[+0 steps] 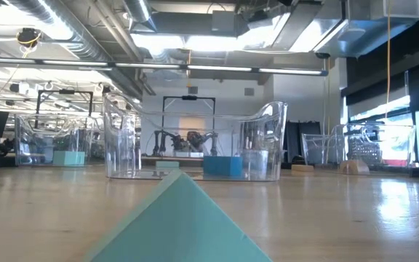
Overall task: Sort & place blocks by color
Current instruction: Put the bottom blue block into the middle transparent bin
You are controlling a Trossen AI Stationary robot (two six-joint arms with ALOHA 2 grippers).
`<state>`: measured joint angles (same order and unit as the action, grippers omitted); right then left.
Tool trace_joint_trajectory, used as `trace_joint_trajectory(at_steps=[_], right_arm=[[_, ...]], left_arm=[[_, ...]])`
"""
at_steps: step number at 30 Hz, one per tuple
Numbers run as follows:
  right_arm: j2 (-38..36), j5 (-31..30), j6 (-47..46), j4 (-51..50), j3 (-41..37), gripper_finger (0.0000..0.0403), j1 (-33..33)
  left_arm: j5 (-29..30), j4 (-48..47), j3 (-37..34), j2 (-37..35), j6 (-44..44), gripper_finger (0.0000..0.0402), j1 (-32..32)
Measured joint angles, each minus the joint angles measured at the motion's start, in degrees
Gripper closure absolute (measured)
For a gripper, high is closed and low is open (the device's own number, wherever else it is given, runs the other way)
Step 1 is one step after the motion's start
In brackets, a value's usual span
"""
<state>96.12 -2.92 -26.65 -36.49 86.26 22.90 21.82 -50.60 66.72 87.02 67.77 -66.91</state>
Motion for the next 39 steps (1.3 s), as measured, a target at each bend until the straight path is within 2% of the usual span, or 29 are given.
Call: trace_joint_trajectory(at_steps=[5,11,14,17,21,28,39], right_arm=[[0.0,0.01,0.01,0.02,0.0,0.0219,0.0],[0.0,0.02,-0.06,0.07,0.0,0.0219,0.0],[0.0,0.0,0.02,0.17,0.0,0.0219,0.01],[0.0,0.02,-0.04,0.2,0.0,0.0219,0.0],[0.0,0.0,-0.04,0.2,0.0,0.0219,0.0],[0.0,0.0,0.0,0.21,0.0,0.0219,0.0],[0.0,0.0,0.02,0.22,0.0,0.0219,0.0]], left_arm=[[-0.17,-0.24,-1.16,-0.09,6.94,0.0217,0.15],[0.87,2.47,-4.23,-0.09,11.79,0.0188,-0.23],[0.86,4.96,-5.31,-0.07,11.34,0.017,-0.23],[-1.61,5.49,-6.18,-0.07,11.14,0.0159,-0.25],[-3.51,5.43,-7.76,-0.07,5.45,0.0156,-0.27],[-9.13,10.38,-13.47,-0.07,4.83,0.0156,-0.48],[-9.56,20.39,-21.72,-0.04,3.49,0.0156,-1.69]])
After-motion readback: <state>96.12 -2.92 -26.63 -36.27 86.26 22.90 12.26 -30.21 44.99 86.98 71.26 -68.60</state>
